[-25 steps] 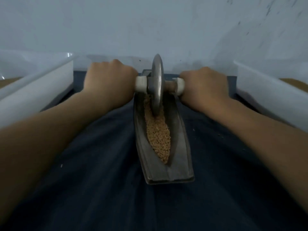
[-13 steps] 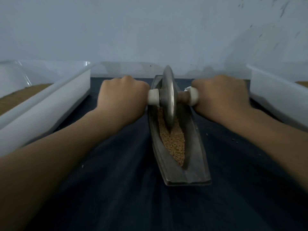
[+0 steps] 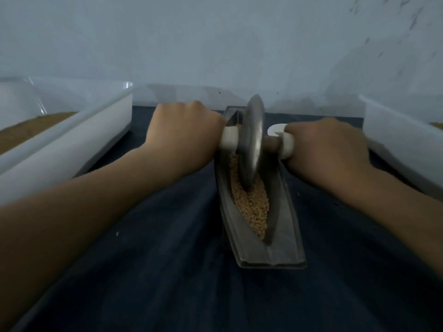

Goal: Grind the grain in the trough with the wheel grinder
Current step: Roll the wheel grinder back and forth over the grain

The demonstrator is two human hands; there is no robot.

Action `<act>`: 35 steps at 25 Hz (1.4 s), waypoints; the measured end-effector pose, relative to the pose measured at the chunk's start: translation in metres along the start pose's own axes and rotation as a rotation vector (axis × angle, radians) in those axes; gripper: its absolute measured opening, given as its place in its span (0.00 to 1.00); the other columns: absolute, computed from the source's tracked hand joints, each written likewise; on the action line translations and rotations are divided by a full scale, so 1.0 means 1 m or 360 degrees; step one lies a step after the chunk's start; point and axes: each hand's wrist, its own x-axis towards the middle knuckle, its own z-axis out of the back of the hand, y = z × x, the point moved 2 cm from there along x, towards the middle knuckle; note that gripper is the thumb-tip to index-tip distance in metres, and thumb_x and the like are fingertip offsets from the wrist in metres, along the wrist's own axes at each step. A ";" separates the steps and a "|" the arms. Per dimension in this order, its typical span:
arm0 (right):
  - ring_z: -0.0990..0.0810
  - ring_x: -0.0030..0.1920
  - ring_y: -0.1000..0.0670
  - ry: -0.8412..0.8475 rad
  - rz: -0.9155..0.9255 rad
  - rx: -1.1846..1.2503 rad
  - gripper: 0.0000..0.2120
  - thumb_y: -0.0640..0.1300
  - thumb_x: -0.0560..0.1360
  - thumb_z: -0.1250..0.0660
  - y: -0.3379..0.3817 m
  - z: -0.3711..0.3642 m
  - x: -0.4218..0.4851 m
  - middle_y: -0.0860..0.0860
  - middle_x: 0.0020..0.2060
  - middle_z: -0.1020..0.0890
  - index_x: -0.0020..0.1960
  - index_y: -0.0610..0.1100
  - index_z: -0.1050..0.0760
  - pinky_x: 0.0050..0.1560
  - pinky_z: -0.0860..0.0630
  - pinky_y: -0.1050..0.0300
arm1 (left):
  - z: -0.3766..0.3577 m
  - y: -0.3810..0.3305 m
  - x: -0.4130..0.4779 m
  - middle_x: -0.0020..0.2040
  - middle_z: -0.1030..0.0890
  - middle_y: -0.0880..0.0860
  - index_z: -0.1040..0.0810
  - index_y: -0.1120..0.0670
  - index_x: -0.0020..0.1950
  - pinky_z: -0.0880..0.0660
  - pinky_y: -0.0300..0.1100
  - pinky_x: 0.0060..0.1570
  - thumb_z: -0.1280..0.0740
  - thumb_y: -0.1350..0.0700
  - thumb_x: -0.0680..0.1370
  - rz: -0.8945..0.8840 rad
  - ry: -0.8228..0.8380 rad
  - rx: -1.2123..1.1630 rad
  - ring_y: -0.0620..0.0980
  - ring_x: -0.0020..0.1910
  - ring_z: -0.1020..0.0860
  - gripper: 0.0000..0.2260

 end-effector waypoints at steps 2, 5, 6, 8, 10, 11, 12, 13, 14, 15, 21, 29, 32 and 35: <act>0.23 0.37 0.43 0.0090 -0.0016 -0.0014 0.05 0.52 0.73 0.30 0.011 0.000 0.030 0.51 0.34 0.26 0.43 0.53 0.24 0.33 0.36 0.57 | -0.014 0.004 0.023 0.39 0.26 0.53 0.22 0.50 0.49 0.31 0.47 0.33 0.34 0.54 0.76 0.0118 0.0182 -0.0137 0.58 0.38 0.22 0.04; 0.24 0.38 0.44 0.0192 0.0099 -0.0015 0.06 0.52 0.74 0.30 0.010 0.008 0.041 0.49 0.38 0.24 0.46 0.51 0.22 0.36 0.33 0.56 | -0.019 0.009 0.024 0.41 0.25 0.52 0.22 0.49 0.52 0.30 0.48 0.36 0.36 0.51 0.77 0.0137 0.0288 -0.0216 0.56 0.39 0.24 0.06; 0.26 0.34 0.47 0.0171 0.0176 -0.0052 0.05 0.53 0.73 0.30 0.006 0.011 0.031 0.52 0.35 0.25 0.43 0.52 0.23 0.33 0.35 0.58 | -0.017 0.011 0.013 0.37 0.28 0.50 0.23 0.47 0.49 0.31 0.46 0.34 0.35 0.50 0.76 0.0079 0.0234 -0.0240 0.54 0.35 0.27 0.04; 0.35 0.25 0.53 -0.0003 0.0312 -0.0173 0.07 0.54 0.70 0.33 -0.002 0.012 0.002 0.56 0.27 0.32 0.38 0.53 0.29 0.27 0.44 0.64 | -0.009 0.017 -0.015 0.30 0.36 0.44 0.28 0.44 0.40 0.35 0.40 0.27 0.35 0.47 0.70 -0.0070 0.0064 -0.0273 0.50 0.27 0.34 0.03; 0.42 0.23 0.53 -0.0156 0.0299 -0.0058 0.07 0.55 0.66 0.36 -0.007 0.011 -0.017 0.57 0.24 0.38 0.36 0.53 0.31 0.29 0.48 0.66 | -0.003 0.022 -0.026 0.28 0.42 0.44 0.32 0.42 0.35 0.45 0.33 0.25 0.35 0.45 0.66 -0.0108 -0.0058 -0.0172 0.49 0.22 0.39 0.06; 0.39 0.23 0.51 -0.0171 0.0245 0.0006 0.07 0.54 0.67 0.35 -0.007 0.007 -0.011 0.56 0.24 0.37 0.36 0.52 0.31 0.29 0.46 0.65 | -0.004 0.021 -0.021 0.28 0.42 0.45 0.29 0.42 0.35 0.45 0.33 0.26 0.34 0.46 0.66 -0.0083 -0.0067 -0.0111 0.51 0.21 0.36 0.04; 0.35 0.25 0.48 -0.0150 0.0167 0.0034 0.08 0.53 0.69 0.33 -0.003 0.002 0.001 0.55 0.25 0.34 0.36 0.52 0.30 0.29 0.43 0.63 | -0.005 0.017 -0.013 0.29 0.39 0.47 0.25 0.44 0.37 0.42 0.37 0.26 0.33 0.48 0.68 -0.0011 -0.0015 -0.0053 0.54 0.23 0.30 0.02; 0.30 0.29 0.46 -0.0056 0.0061 0.0073 0.08 0.53 0.71 0.32 0.002 -0.001 0.017 0.53 0.28 0.31 0.38 0.51 0.28 0.30 0.40 0.61 | -0.007 0.012 -0.001 0.31 0.34 0.50 0.21 0.46 0.42 0.38 0.41 0.28 0.32 0.50 0.71 0.0090 0.0069 -0.0034 0.57 0.29 0.24 0.02; 0.27 0.34 0.44 0.0081 -0.0046 0.0110 0.08 0.53 0.74 0.32 0.007 -0.004 0.031 0.51 0.32 0.28 0.41 0.51 0.26 0.32 0.37 0.59 | -0.006 0.009 0.014 0.35 0.28 0.53 0.20 0.49 0.46 0.35 0.45 0.31 0.33 0.52 0.74 0.0193 0.0158 -0.0057 0.59 0.36 0.22 0.04; 0.24 0.39 0.42 0.0182 -0.0122 0.0136 0.07 0.53 0.76 0.33 0.009 -0.008 0.040 0.49 0.36 0.24 0.44 0.50 0.24 0.35 0.34 0.56 | -0.005 0.006 0.028 0.39 0.26 0.54 0.20 0.51 0.50 0.33 0.47 0.35 0.34 0.54 0.75 0.0218 0.0205 -0.0076 0.59 0.40 0.21 0.05; 0.30 0.26 0.44 -0.0167 0.0328 0.0210 0.10 0.56 0.71 0.37 -0.012 0.005 -0.024 0.55 0.26 0.32 0.40 0.57 0.39 0.27 0.29 0.54 | 0.014 0.015 -0.026 0.29 0.43 0.47 0.27 0.46 0.37 0.44 0.37 0.26 0.29 0.50 0.68 -0.0093 -0.0049 -0.0123 0.52 0.26 0.39 0.07; 0.27 0.40 0.43 0.0237 -0.0141 0.0149 0.06 0.53 0.76 0.32 0.008 -0.006 0.040 0.48 0.40 0.24 0.47 0.50 0.23 0.39 0.32 0.54 | -0.006 0.009 0.033 0.40 0.28 0.54 0.21 0.51 0.50 0.33 0.47 0.35 0.35 0.51 0.76 0.0230 0.0259 -0.0123 0.56 0.36 0.28 0.07; 0.30 0.31 0.48 0.0133 0.0065 0.0025 0.12 0.54 0.74 0.30 -0.002 0.007 0.021 0.52 0.33 0.26 0.38 0.51 0.30 0.32 0.35 0.58 | -0.004 0.016 0.013 0.35 0.31 0.49 0.24 0.45 0.43 0.31 0.46 0.34 0.34 0.49 0.74 0.0065 0.0240 -0.0226 0.53 0.33 0.31 0.02; 0.46 0.21 0.58 -0.0255 0.0243 -0.0080 0.18 0.53 0.62 0.27 -0.004 0.023 -0.029 0.59 0.22 0.41 0.32 0.54 0.38 0.26 0.46 0.69 | 0.003 0.019 -0.032 0.28 0.42 0.45 0.31 0.43 0.35 0.43 0.33 0.26 0.33 0.47 0.68 -0.0103 -0.0092 -0.0214 0.49 0.24 0.42 0.07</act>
